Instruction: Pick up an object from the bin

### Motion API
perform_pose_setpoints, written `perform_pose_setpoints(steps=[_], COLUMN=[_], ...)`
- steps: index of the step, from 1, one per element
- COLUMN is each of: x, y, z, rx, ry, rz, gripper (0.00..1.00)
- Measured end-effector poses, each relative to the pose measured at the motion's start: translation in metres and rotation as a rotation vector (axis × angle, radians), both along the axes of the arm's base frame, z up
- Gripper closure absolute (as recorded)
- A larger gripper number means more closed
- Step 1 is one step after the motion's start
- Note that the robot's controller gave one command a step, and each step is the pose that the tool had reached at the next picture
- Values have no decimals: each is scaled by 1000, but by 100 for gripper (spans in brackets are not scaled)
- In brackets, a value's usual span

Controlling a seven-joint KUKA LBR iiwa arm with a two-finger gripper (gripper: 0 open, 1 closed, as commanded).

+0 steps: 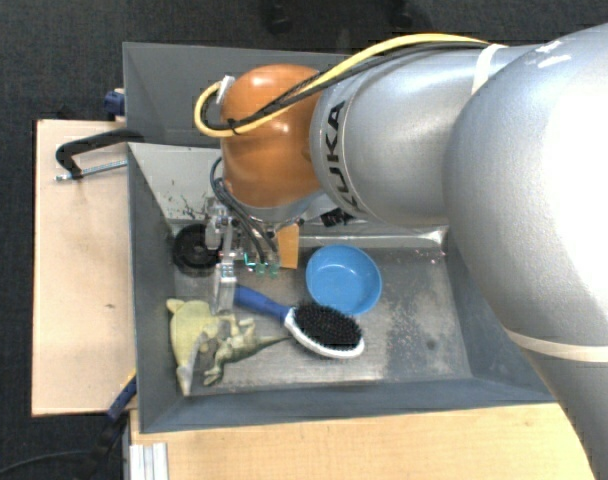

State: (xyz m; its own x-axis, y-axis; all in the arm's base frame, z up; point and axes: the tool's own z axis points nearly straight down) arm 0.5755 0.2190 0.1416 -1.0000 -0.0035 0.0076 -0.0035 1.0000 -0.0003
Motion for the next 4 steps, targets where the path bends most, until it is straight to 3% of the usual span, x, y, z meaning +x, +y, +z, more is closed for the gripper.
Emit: perform_pose_setpoints(steps=[1,2,3,4], x=[-14,-11,9,20], y=[-9,-9,-13,-10], z=[-69,-66,-68,-66], rx=[4,6,6,5], ry=[-12,-22,-17,-15], rz=[166,164,191,41], gripper=[0,100,100,100])
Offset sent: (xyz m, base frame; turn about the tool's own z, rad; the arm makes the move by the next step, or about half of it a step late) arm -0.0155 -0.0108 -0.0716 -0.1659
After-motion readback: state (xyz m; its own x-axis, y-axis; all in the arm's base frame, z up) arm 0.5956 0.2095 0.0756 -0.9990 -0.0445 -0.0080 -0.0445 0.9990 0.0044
